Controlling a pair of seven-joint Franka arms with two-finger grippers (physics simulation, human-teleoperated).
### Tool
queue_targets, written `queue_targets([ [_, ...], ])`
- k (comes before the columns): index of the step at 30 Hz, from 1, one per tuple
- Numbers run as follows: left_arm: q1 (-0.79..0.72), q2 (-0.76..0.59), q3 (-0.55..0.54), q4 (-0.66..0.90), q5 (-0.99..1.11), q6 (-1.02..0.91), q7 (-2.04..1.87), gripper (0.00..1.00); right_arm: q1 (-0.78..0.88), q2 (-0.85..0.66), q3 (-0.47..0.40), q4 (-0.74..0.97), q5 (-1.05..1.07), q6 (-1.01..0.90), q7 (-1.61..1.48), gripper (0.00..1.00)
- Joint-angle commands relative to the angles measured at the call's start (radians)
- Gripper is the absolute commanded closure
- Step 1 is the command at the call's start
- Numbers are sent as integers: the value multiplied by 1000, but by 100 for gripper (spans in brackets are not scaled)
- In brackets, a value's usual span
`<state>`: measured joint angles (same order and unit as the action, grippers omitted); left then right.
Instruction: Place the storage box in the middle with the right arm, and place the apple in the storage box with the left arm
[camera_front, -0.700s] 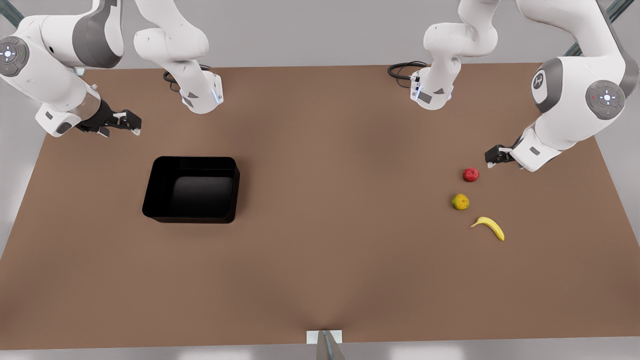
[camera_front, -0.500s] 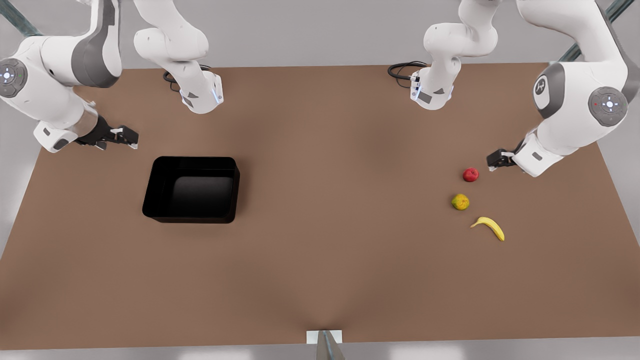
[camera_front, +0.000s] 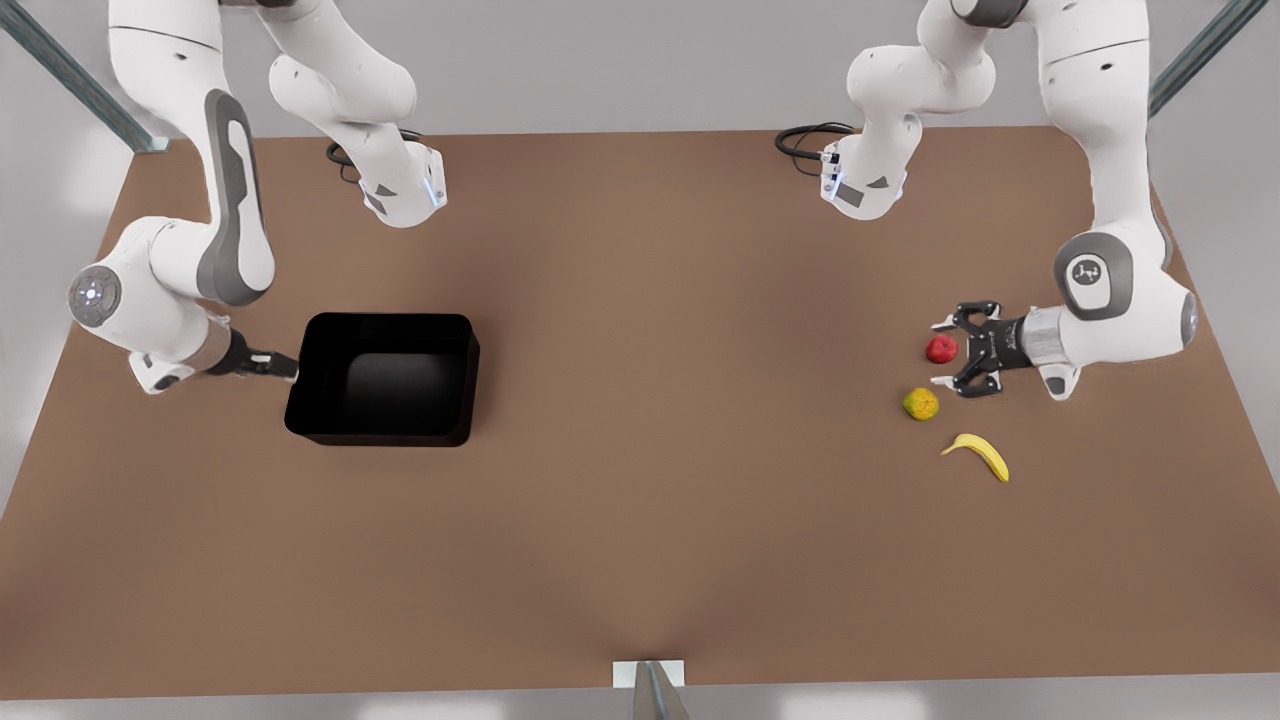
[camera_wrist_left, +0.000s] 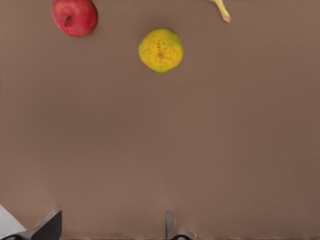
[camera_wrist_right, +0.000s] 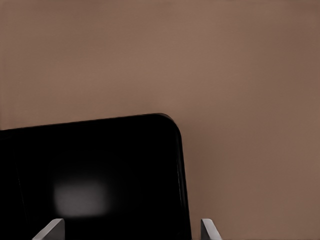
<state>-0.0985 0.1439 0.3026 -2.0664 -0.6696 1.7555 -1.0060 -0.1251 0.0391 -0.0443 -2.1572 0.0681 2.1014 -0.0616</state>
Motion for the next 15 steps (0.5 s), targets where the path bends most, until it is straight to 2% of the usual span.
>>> queue_targets([
  [1, -9, 0, 4, -20, -254, 4, 30, 0, -8, -2, 0, -13, 5, 12, 0, 0],
  [5, -12, 0, 78, -147, -308, 27, 230, 0, -31, 10, 0, -75, 24, 71, -6, 0],
  [7, -10, 9, 122, -172, -304, 27, 297, 0, -86, 42, 0, -76, 22, 81, -67, 0],
  [9, -10, 25, 139, -182, -303, 53, 346, 0, -84, 67, 0, -125, 24, 166, -72, 0],
  [15, -10, 43, 177, -227, -294, 47, 362, 0, -90, 131, 0, -127, 22, 184, -75, 0],
])
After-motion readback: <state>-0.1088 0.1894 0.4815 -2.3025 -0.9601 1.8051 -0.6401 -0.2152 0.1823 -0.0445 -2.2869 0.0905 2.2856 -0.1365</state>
